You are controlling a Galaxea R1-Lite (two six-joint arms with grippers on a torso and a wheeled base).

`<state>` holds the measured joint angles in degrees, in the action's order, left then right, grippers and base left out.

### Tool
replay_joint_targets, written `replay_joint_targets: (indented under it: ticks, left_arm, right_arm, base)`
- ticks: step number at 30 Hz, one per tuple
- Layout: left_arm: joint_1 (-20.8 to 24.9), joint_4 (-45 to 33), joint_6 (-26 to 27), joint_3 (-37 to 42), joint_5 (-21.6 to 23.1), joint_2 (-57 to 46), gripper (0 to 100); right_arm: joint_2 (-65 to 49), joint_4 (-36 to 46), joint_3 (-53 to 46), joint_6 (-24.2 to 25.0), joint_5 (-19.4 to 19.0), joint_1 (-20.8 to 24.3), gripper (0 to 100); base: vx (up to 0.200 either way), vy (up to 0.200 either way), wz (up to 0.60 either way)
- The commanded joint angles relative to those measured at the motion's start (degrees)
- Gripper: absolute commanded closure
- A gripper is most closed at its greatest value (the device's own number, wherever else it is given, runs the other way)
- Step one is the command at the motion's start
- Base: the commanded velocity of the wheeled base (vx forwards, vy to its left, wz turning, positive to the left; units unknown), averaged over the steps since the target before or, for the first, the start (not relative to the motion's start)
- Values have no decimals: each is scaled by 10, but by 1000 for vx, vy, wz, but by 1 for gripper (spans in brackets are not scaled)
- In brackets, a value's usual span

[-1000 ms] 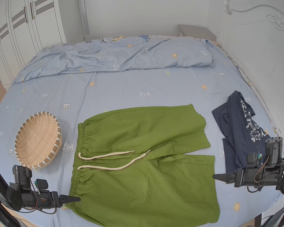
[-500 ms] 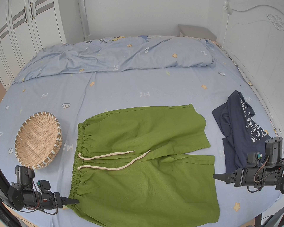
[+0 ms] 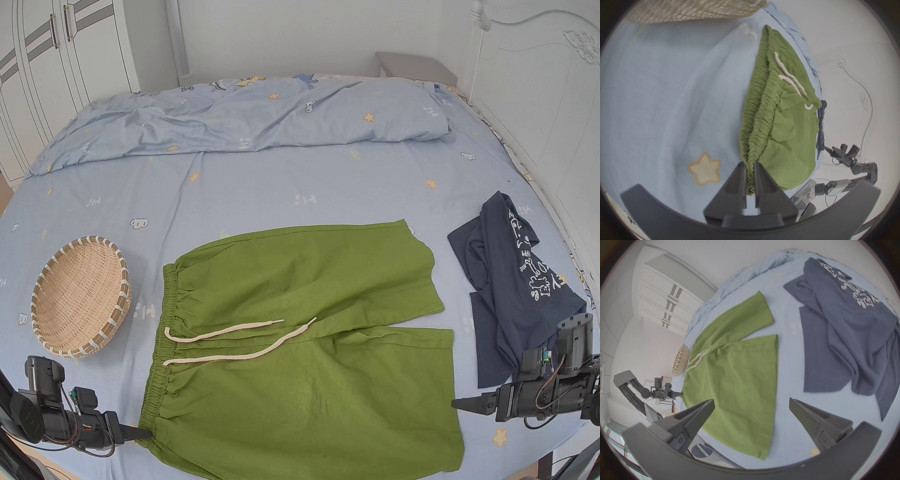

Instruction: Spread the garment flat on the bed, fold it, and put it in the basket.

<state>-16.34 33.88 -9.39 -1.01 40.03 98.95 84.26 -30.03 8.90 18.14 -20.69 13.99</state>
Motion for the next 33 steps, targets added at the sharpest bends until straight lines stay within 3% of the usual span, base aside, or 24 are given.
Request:
replay_joint_targets:
  ticks: [1, 8, 13, 16, 19, 23, 33]
  left_arm:
    - [-16, -13, 9, 10, 0, -17, 100]
    - [-13, -11, 32, 10, 0, -12, 100]
    - [-9, -6, 34, 9, 0, -10, 100]
    - [-9, -1, 34, 9, 0, -10, 100]
    - [-9, 1, 34, 9, 0, -10, 100]
    - [-7, 6, 34, 10, 0, -10, 100]
    - [-7, 6, 33, 10, 0, -13, 100]
  right_arm:
    - [3, 0, -46, 0, -2, 0, 0]
    - [2, 15, -89, -1, -8, 6, 0]
    - [22, 28, -89, -2, -76, 0, 0]
    - [60, 24, -89, -4, -97, 3, 0]
    - [94, 19, -89, -12, -103, 5, 0]
    - [177, 7, -89, -63, -112, -4, 0]
    - [182, -14, -89, -61, -144, 23, 0]
  base:
    - [0, 0, 0]
    - [0, 0, 0]
    - [0, 0, 0]
    - [0, 0, 0]
    - [0, 0, 0]
    - [0, 0, 0]
    - [0, 0, 0]
